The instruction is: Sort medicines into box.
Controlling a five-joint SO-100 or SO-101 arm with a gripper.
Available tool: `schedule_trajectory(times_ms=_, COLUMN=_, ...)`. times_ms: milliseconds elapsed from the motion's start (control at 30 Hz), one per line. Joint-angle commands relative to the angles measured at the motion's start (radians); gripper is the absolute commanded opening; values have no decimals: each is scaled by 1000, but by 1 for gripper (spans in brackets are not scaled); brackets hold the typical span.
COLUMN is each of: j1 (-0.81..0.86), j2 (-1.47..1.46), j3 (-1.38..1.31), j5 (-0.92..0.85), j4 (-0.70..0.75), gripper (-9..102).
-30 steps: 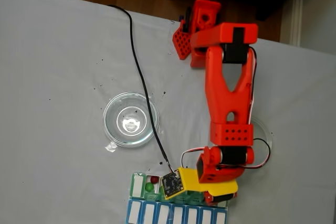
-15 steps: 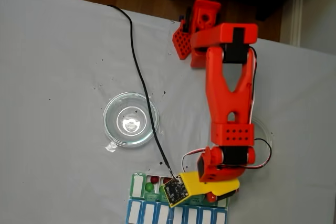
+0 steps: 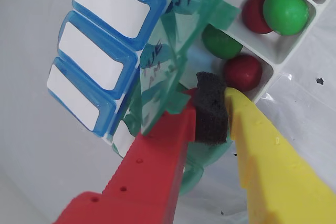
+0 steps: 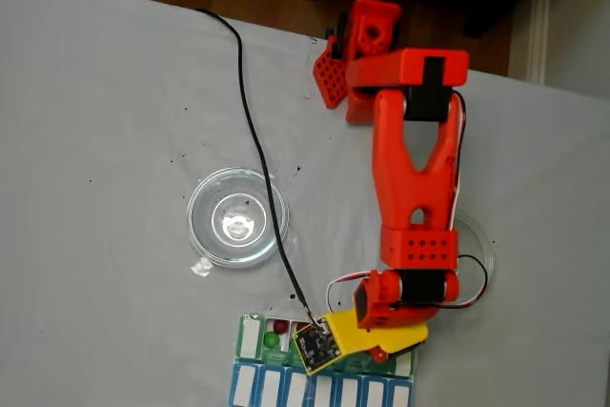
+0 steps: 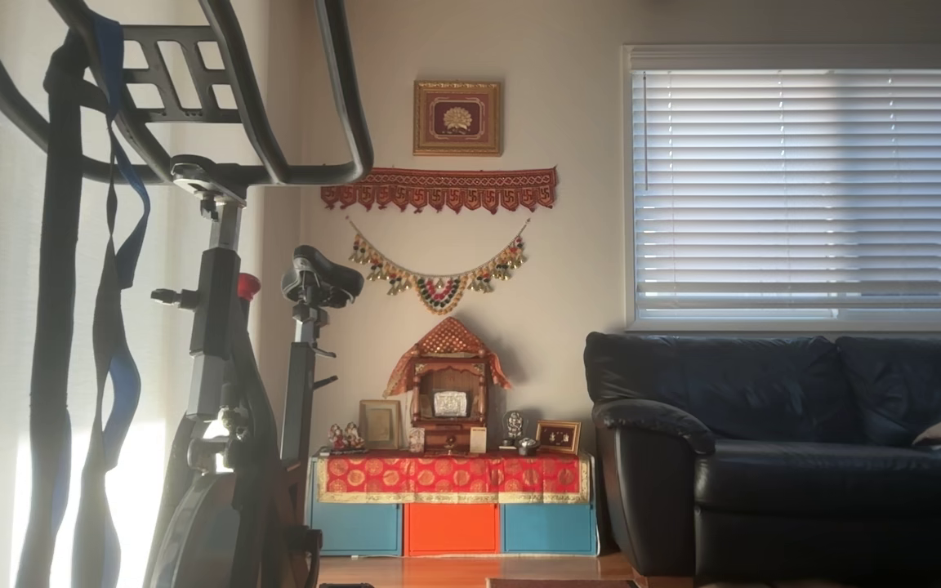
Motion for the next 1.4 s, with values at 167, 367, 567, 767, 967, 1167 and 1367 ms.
schedule_trajectory(times_ms=167, j1=61, j2=190, j3=-238, j5=91, j4=316, gripper=1)
schedule_trajectory(times_ms=367, j1=110, j2=207, j3=-321, j5=143, j4=308, gripper=1)
schedule_trajectory(times_ms=567, j1=155, j2=224, j3=-230, j5=225, j4=34, gripper=1)
schedule_trajectory(times_ms=767, j1=152, j2=285, j3=-112, j5=282, j4=-121, gripper=1)
schedule_trajectory(times_ms=967, j1=103, j2=285, j3=0, j5=296, j4=-224, gripper=1)
schedule_trajectory(times_ms=1167, j1=86, j2=252, j3=20, j5=279, j4=-224, gripper=1)
schedule_trajectory(times_ms=1367, j1=84, j2=215, j3=-14, j5=227, j4=-158, gripper=1)
